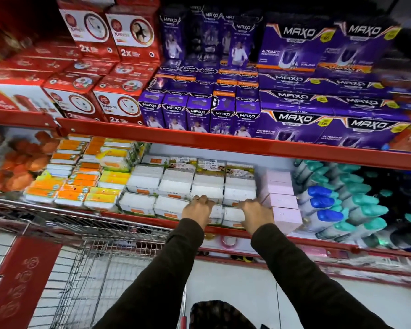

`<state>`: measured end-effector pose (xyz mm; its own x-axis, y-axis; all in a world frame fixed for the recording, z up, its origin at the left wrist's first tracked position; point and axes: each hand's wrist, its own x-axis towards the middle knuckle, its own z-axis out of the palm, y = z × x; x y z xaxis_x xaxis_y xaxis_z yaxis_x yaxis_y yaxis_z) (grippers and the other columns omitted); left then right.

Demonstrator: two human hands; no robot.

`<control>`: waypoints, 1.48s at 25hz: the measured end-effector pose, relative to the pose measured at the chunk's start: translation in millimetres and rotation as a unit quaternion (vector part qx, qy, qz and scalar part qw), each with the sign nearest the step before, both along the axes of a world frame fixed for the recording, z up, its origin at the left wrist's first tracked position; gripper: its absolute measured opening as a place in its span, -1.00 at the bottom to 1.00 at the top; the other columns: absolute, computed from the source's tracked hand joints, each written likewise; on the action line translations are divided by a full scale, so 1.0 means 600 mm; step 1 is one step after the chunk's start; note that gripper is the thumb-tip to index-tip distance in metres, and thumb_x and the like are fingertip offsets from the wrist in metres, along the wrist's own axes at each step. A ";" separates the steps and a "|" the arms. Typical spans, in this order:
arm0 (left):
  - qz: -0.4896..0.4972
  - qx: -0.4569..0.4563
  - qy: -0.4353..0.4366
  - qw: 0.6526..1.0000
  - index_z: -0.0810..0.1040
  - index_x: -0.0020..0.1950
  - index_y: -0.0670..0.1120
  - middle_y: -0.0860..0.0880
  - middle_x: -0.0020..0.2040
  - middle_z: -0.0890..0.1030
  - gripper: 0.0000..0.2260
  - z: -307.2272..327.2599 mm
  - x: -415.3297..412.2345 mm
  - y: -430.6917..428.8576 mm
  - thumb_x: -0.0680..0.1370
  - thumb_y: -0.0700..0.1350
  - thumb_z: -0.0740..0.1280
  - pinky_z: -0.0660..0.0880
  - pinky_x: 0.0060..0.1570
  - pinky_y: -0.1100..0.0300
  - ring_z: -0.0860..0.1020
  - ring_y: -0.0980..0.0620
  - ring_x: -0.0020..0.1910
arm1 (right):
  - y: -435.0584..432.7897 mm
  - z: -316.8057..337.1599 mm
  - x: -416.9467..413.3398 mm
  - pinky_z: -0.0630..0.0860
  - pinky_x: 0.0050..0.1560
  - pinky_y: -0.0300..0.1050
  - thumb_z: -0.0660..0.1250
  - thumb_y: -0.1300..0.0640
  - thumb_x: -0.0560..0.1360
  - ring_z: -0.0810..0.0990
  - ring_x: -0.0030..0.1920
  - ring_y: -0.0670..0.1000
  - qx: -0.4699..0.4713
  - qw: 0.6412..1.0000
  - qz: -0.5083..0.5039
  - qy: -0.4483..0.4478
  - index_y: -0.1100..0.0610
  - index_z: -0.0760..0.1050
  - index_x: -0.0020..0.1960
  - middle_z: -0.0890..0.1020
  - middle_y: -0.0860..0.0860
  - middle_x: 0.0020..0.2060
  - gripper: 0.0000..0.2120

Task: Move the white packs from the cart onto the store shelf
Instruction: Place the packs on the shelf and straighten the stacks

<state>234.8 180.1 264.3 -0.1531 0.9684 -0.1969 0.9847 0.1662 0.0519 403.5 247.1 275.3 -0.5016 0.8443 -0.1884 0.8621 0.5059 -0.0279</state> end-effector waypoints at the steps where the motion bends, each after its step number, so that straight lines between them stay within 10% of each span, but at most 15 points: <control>1: -0.005 0.004 -0.004 1.000 0.39 0.46 -0.02 -0.10 0.37 0.45 -0.49 -0.003 -0.003 -0.001 0.54 -0.33 0.25 0.51 0.22 0.04 0.42 -0.12 0.35 | -0.001 -0.001 0.002 0.61 0.07 0.03 0.42 0.27 0.41 0.59 0.17 0.09 0.003 1.000 0.005 0.008 -0.01 0.51 0.27 0.64 0.02 0.13 -0.54; 5: 0.059 0.096 -0.072 0.991 0.38 0.45 -0.06 -0.10 0.39 0.41 -0.51 -0.004 0.002 -0.035 0.54 -0.02 0.36 0.41 0.33 0.05 0.41 -0.10 0.36 | -0.037 -0.002 0.014 0.54 0.14 -0.05 0.48 0.04 0.42 0.54 0.20 0.07 -0.051 0.966 -0.090 0.236 0.07 0.48 0.26 0.55 0.02 0.19 -0.56; 7: 0.235 0.201 -0.230 0.923 0.42 0.35 -0.14 -0.16 0.30 0.43 -0.58 -0.007 0.028 -0.061 0.57 0.04 0.32 0.42 0.30 0.04 0.43 -0.10 0.29 | -0.073 -0.002 0.010 0.57 0.03 -0.09 0.42 0.01 0.48 0.57 0.17 0.14 -0.212 0.785 -0.302 0.498 0.14 0.47 0.22 0.56 0.10 0.17 -0.62; 8: 0.351 0.219 -0.354 0.839 0.42 0.32 -0.19 -0.18 0.29 0.43 -0.59 -0.010 0.042 -0.067 0.59 0.04 0.30 0.41 0.32 0.02 0.43 -0.12 0.28 | -0.085 -0.004 0.006 0.57 0.06 -0.05 0.37 -0.01 0.52 0.55 0.22 0.20 -0.308 0.620 -0.417 0.589 0.17 0.43 0.29 0.53 0.16 0.22 -0.58; 10: 0.539 0.191 -0.606 0.553 0.37 0.38 -0.25 -0.26 0.37 0.42 -0.56 -0.010 0.063 -0.062 0.63 0.04 0.23 0.42 0.36 -0.05 0.45 -0.20 0.33 | -0.099 -0.011 0.004 0.45 0.29 0.10 0.26 -0.07 0.58 0.42 0.37 0.26 -0.431 0.303 -0.543 0.654 0.18 0.27 0.47 0.41 0.21 0.37 -0.45; 12: 0.587 0.123 -0.729 0.329 0.23 0.53 -0.22 -0.26 0.48 0.34 -0.45 -0.002 0.073 -0.054 0.66 0.11 0.14 0.40 0.39 -0.07 0.42 -0.25 0.40 | -0.099 -0.019 0.008 0.35 0.40 0.16 0.21 -0.13 0.59 0.35 0.42 0.28 -0.441 0.172 -0.581 0.662 0.17 0.14 0.54 0.31 0.20 0.47 -0.36; 14: 0.576 0.107 -0.772 0.245 0.10 0.59 -0.19 -0.25 0.54 0.25 -0.37 0.014 0.077 -0.049 0.66 0.17 0.09 0.34 0.44 -0.10 0.36 -0.28 0.45 | -0.088 -0.023 0.005 0.32 0.42 0.18 0.19 -0.15 0.59 0.34 0.43 0.29 -0.432 0.149 -0.585 0.670 0.18 0.11 0.55 0.28 0.22 0.49 -0.33; 19: 0.581 0.113 -0.788 0.172 0.09 0.59 -0.11 -0.23 0.55 0.23 -0.33 0.010 0.065 -0.019 0.61 0.22 0.17 0.34 0.45 -0.15 0.37 -0.30 0.44 | -0.060 -0.019 -0.010 0.39 0.37 0.17 0.20 -0.16 0.58 0.39 0.38 0.26 -0.434 0.168 -0.573 0.674 0.19 0.17 0.52 0.32 0.23 0.46 -0.35; 37: 0.572 0.134 -0.792 0.165 0.08 0.61 -0.14 -0.21 0.57 0.21 -0.34 0.002 0.038 -0.010 0.63 0.20 0.13 0.30 0.47 -0.08 0.33 -0.23 0.48 | -0.059 -0.013 -0.043 0.39 0.37 0.20 0.24 -0.09 0.58 0.31 0.46 0.24 -0.363 0.144 -0.581 0.714 0.10 0.22 0.50 0.33 0.17 0.44 -0.44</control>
<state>257.8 174.0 265.7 -0.2287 0.4908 -0.8407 -0.9678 -0.0212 0.2509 378.0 211.7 267.3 -0.0667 0.5327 -0.8436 -0.7947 -0.5397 -0.2780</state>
